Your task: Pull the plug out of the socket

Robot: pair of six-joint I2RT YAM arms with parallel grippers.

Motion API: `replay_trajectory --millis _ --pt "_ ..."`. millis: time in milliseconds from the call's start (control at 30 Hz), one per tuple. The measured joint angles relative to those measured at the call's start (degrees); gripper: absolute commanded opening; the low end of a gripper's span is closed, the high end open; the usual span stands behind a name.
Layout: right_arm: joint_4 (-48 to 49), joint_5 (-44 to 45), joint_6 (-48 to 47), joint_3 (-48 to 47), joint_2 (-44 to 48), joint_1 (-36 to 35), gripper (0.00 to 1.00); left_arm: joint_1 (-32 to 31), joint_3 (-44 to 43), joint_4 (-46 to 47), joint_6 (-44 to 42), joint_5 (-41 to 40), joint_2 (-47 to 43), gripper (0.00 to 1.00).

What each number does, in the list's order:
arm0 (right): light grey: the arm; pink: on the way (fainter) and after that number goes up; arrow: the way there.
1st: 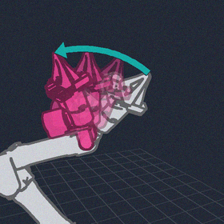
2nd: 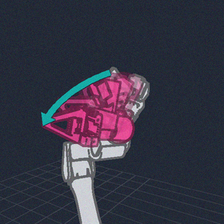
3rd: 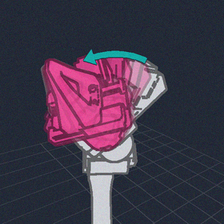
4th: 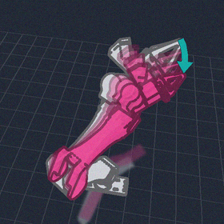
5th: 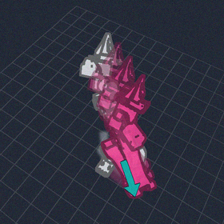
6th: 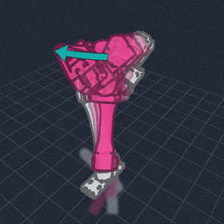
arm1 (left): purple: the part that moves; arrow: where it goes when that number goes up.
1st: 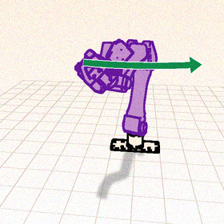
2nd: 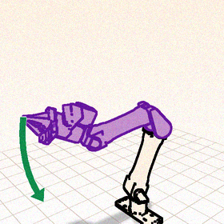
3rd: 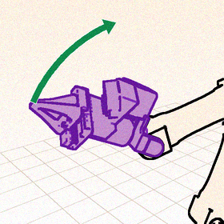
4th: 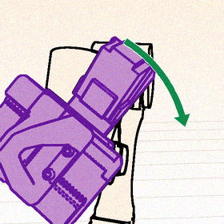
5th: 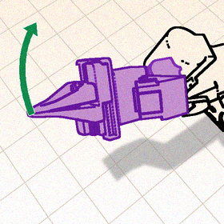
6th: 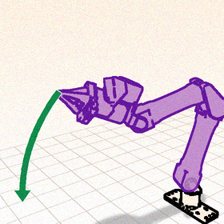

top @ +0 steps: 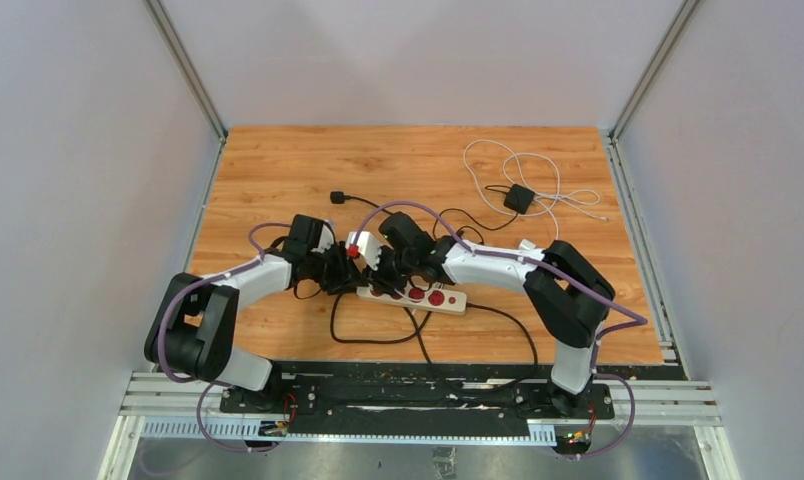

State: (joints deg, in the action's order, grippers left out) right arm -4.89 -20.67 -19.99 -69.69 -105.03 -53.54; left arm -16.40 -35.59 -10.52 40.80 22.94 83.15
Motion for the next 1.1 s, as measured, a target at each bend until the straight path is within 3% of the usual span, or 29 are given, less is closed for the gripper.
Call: replay_trajectory --millis 367,633,767,900,1100 --pt "13.3 0.6 0.3 12.0 5.8 0.1 0.0 -1.3 -0.8 1.5 -0.2 3.9 3.4 0.38" --pt "9.3 3.2 -18.4 11.9 7.0 -2.4 0.0 -1.5 -1.3 1.4 -0.1 6.1 5.1 0.38" --pt "6.1 3.4 -22.7 10.9 7.0 -2.8 0.0 -1.6 -1.3 1.4 -0.1 7.4 5.7 0.37" --pt "2.7 4.1 -18.5 8.0 6.0 -2.8 0.0 -1.6 -1.4 1.4 0.0 7.6 5.9 0.37" --pt "-1.3 0.0 0.2 -3.5 3.9 -0.5 0.0 -1.4 -1.7 1.5 0.2 7.8 6.4 0.37"
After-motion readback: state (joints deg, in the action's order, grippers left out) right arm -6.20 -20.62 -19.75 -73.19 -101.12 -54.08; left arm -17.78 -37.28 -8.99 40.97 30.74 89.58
